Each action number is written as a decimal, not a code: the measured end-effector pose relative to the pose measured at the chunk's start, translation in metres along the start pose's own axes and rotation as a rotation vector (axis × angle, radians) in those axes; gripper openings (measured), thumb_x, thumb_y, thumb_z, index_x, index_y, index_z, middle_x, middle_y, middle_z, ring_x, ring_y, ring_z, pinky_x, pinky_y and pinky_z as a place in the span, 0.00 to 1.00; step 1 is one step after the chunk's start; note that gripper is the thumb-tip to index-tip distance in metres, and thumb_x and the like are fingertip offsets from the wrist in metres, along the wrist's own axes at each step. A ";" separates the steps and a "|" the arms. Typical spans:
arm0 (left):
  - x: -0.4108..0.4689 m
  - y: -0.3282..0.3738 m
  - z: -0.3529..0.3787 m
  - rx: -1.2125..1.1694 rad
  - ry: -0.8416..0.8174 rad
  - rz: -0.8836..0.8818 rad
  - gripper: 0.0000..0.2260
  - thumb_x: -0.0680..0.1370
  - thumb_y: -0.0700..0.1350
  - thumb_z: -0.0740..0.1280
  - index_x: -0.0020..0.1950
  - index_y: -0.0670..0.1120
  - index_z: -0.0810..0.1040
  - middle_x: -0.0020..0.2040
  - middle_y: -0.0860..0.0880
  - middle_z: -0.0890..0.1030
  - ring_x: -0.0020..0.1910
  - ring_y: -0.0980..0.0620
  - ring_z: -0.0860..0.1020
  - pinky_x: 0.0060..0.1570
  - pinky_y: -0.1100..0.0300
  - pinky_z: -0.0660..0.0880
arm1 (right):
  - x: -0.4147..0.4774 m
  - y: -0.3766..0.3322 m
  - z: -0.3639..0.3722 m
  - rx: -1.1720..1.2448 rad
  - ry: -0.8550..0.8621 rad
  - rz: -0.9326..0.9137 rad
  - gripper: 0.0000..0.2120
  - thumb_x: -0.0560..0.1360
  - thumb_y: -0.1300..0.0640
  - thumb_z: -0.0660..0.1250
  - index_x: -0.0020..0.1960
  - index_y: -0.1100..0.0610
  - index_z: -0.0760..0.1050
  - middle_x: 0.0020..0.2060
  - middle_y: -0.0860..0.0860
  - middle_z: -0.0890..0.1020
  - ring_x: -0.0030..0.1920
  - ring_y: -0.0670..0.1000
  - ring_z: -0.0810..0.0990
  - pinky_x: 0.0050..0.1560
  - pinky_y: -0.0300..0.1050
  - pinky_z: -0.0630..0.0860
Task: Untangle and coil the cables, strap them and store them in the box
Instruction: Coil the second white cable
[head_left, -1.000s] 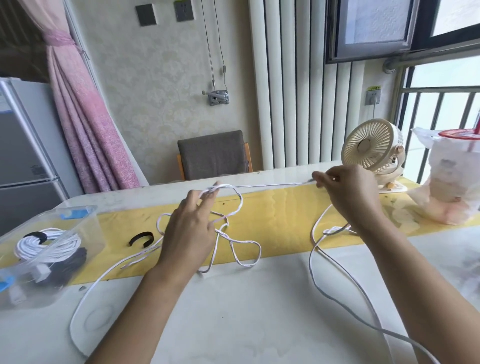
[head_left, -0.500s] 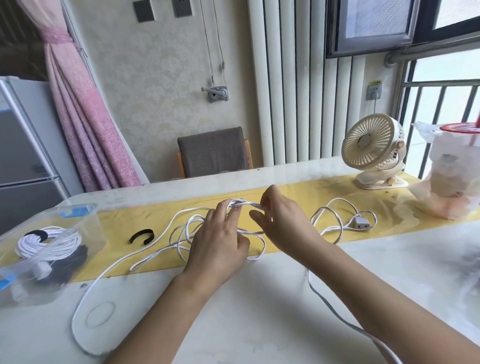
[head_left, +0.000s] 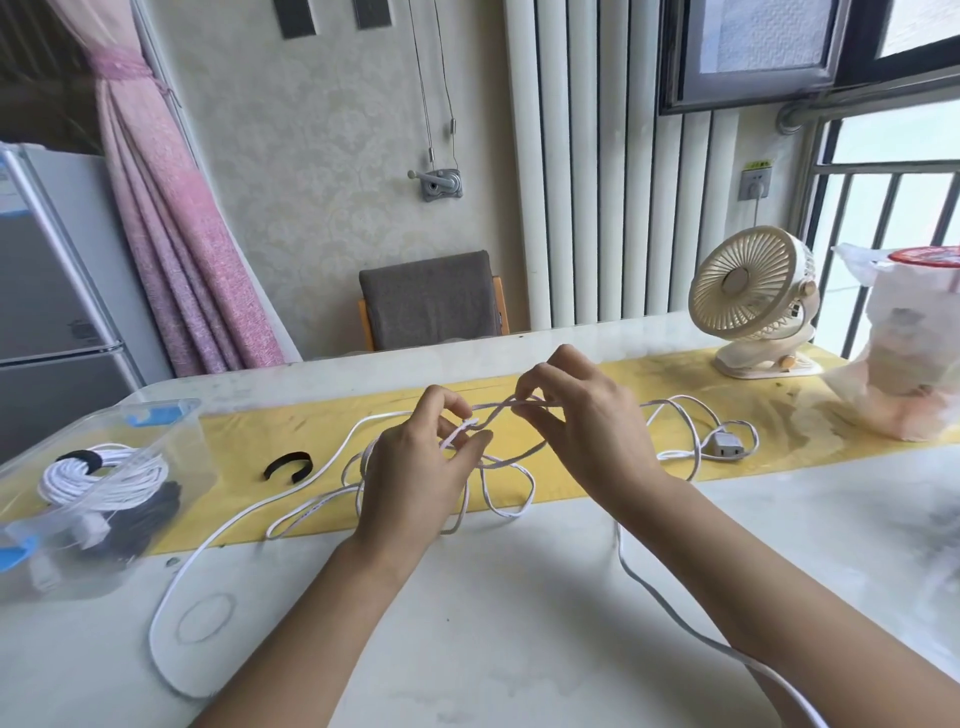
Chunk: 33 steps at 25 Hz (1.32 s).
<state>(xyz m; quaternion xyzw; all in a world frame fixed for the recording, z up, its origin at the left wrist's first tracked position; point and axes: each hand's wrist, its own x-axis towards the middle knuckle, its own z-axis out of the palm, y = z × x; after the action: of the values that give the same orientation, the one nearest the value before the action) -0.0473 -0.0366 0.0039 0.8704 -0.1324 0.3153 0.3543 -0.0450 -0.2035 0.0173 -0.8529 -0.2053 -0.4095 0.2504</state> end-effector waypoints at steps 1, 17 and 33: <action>0.000 0.000 -0.002 0.010 0.026 0.038 0.08 0.72 0.49 0.73 0.43 0.52 0.74 0.33 0.58 0.78 0.31 0.60 0.75 0.34 0.60 0.70 | 0.000 0.000 0.000 0.004 0.002 -0.009 0.03 0.70 0.55 0.72 0.42 0.53 0.81 0.37 0.49 0.75 0.32 0.49 0.81 0.26 0.35 0.68; 0.001 -0.004 0.009 -0.308 -0.013 -0.023 0.19 0.76 0.53 0.62 0.27 0.48 0.72 0.32 0.51 0.73 0.34 0.51 0.73 0.37 0.60 0.70 | -0.018 -0.025 0.027 0.228 -0.348 0.004 0.07 0.78 0.54 0.61 0.43 0.55 0.73 0.33 0.49 0.73 0.33 0.54 0.70 0.36 0.51 0.71; 0.052 -0.059 -0.088 -1.002 0.621 -0.288 0.10 0.76 0.46 0.67 0.55 0.47 0.78 0.36 0.57 0.83 0.43 0.60 0.80 0.57 0.62 0.71 | 0.009 0.001 -0.004 0.371 -0.256 0.440 0.14 0.79 0.49 0.59 0.44 0.50 0.82 0.39 0.48 0.76 0.35 0.43 0.74 0.36 0.33 0.65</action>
<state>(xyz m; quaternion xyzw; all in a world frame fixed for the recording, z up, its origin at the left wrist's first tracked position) -0.0208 0.0663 0.0541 0.4740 -0.0364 0.4026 0.7823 -0.0413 -0.2056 0.0260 -0.8613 -0.1169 -0.1906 0.4563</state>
